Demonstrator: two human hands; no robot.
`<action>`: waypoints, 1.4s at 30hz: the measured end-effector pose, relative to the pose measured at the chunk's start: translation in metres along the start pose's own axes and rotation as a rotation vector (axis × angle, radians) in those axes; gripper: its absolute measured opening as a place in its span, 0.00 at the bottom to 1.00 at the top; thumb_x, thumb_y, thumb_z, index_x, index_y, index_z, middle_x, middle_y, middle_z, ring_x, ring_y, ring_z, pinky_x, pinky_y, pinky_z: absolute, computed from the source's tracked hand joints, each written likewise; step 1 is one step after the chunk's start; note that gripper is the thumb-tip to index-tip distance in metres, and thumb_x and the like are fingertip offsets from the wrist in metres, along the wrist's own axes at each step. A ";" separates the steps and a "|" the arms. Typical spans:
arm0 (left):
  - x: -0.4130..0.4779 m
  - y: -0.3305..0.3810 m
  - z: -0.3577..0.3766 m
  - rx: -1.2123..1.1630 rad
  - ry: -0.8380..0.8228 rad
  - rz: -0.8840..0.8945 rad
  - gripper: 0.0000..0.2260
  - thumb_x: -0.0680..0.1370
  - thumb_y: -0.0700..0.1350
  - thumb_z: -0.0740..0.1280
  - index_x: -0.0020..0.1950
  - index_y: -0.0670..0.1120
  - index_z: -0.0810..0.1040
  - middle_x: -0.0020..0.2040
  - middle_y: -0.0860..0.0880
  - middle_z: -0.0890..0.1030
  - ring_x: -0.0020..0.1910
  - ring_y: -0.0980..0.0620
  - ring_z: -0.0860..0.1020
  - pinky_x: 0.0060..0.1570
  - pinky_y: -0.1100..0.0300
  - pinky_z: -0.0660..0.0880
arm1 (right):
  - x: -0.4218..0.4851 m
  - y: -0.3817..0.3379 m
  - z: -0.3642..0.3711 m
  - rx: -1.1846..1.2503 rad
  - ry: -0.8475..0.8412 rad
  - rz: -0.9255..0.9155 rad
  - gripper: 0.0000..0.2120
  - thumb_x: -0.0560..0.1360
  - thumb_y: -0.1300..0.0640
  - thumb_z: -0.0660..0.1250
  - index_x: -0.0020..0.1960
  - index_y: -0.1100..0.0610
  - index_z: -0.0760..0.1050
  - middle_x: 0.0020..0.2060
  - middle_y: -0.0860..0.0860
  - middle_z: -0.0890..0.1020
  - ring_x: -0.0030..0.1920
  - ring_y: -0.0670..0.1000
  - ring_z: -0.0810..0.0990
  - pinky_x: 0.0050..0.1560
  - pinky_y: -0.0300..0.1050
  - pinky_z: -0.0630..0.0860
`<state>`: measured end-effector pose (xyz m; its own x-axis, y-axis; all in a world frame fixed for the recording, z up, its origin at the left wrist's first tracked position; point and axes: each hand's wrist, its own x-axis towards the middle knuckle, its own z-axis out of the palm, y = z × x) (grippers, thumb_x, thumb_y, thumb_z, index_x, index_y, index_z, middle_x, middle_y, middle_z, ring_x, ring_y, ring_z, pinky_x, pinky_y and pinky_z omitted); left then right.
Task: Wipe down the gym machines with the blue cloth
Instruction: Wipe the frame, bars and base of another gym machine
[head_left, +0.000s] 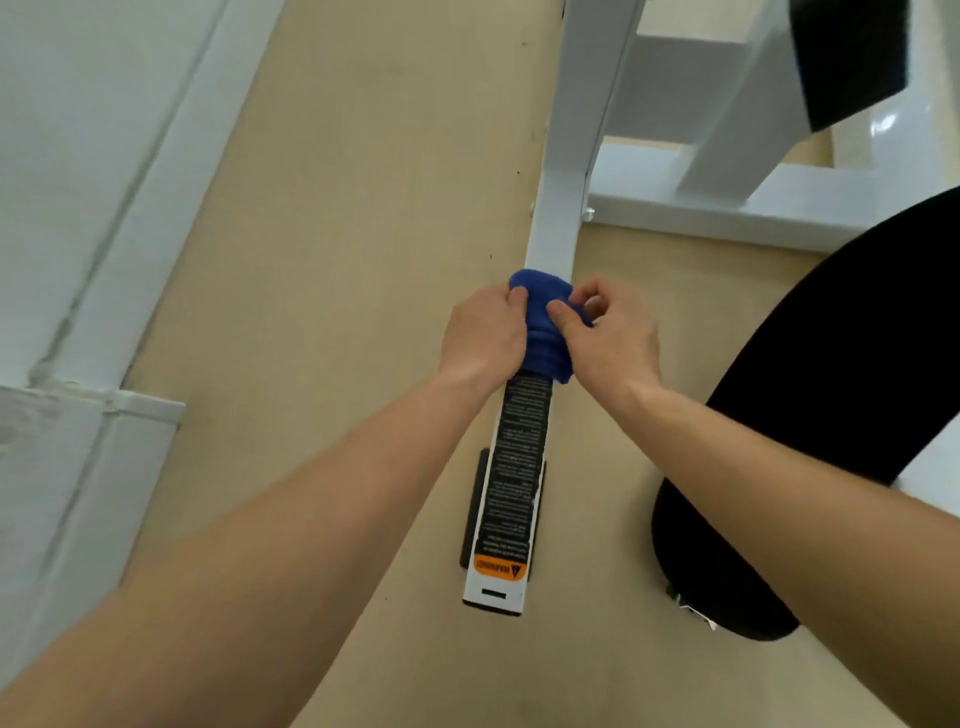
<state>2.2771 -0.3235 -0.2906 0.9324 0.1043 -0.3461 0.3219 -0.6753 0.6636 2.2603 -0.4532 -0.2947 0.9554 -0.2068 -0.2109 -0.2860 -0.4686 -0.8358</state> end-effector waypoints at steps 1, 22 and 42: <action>-0.011 -0.004 0.003 0.004 -0.010 -0.008 0.13 0.84 0.50 0.54 0.54 0.45 0.76 0.50 0.47 0.81 0.48 0.47 0.78 0.45 0.56 0.69 | -0.011 0.004 -0.002 -0.014 -0.021 -0.006 0.05 0.76 0.50 0.71 0.45 0.47 0.75 0.39 0.44 0.78 0.40 0.46 0.77 0.41 0.44 0.75; 0.008 -0.013 0.011 -0.114 0.005 0.089 0.08 0.82 0.50 0.59 0.51 0.50 0.76 0.42 0.57 0.78 0.40 0.61 0.76 0.34 0.71 0.68 | 0.008 0.004 -0.005 -0.104 -0.053 -0.069 0.05 0.76 0.55 0.70 0.43 0.49 0.75 0.38 0.44 0.78 0.40 0.44 0.77 0.39 0.37 0.70; 0.100 0.044 0.002 -0.078 0.059 0.087 0.11 0.83 0.47 0.60 0.55 0.45 0.81 0.47 0.48 0.82 0.44 0.50 0.78 0.34 0.63 0.67 | 0.100 -0.020 0.000 0.012 0.085 0.007 0.05 0.76 0.56 0.70 0.44 0.53 0.74 0.39 0.47 0.78 0.40 0.47 0.77 0.36 0.39 0.71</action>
<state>2.3842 -0.3445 -0.2969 0.9646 0.0921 -0.2470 0.2491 -0.6253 0.7396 2.3614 -0.4642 -0.2994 0.9434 -0.2825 -0.1736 -0.2914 -0.4568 -0.8405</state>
